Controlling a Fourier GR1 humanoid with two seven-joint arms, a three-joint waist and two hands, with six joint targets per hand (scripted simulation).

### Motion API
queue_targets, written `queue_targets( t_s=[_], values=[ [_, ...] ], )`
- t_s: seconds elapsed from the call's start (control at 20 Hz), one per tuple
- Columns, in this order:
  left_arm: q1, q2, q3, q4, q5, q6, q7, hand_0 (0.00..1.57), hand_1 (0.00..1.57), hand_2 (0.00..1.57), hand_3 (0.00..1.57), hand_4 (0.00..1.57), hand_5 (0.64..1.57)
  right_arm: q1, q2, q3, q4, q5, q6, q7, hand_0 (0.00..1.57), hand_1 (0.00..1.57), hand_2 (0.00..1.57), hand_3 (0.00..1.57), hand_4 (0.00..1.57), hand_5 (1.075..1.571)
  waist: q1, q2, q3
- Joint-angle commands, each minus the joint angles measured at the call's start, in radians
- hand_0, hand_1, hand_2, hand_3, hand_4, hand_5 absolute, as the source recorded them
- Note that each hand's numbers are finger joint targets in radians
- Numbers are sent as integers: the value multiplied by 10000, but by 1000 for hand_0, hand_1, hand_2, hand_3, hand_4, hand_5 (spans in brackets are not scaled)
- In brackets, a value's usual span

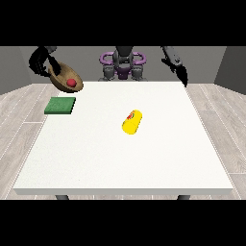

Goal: Pick the cup and pour the ball into the bowl, then pick the bowl and place it on the pad

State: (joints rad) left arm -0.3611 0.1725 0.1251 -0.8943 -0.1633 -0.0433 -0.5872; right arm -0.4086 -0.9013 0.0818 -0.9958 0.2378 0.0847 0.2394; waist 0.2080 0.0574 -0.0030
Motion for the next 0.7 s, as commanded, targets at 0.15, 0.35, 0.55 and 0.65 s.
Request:
queue_targets(
  t_s=[0.15, 0.35, 0.55, 0.65],
  values=[
    [-181, 1524, 1553, 495, 874, -275, -1469, 0, 0, 0, 0, 0, 670, 31, 138, -682, 463, 351, -654, -1700, 1571, 1571, 1571, 1470, 1571, 1534, -1038, 1458, 30],
    [-64, 2303, 2104, 283, 1577, -1301, -1993, 0, 0, 0, 0, 465, 1136, -36, 105, -1445, 1785, 314, -1364, -2429, 1571, 1571, 1571, 1541, 1530, 1569, -467, 2204, 40],
    [-175, 2622, 2462, 96, 2011, -1776, -2767, 0, 0, 0, 0, 877, 1175, -469, 648, -2009, 2615, 248, -2499, -3046, 1571, 1571, 1571, 1571, 1400, 1562, -44, 3378, 41],
    [-256, 2607, 2460, -571, 2234, -1797, -1951, 0, 0, 0, 0, 881, 1173, -486, 1055, -2378, 3530, 40, -2894, -3731, 1571, 1571, 1571, 1571, 1316, 1553, -163, 3432, 64]
  ],
)
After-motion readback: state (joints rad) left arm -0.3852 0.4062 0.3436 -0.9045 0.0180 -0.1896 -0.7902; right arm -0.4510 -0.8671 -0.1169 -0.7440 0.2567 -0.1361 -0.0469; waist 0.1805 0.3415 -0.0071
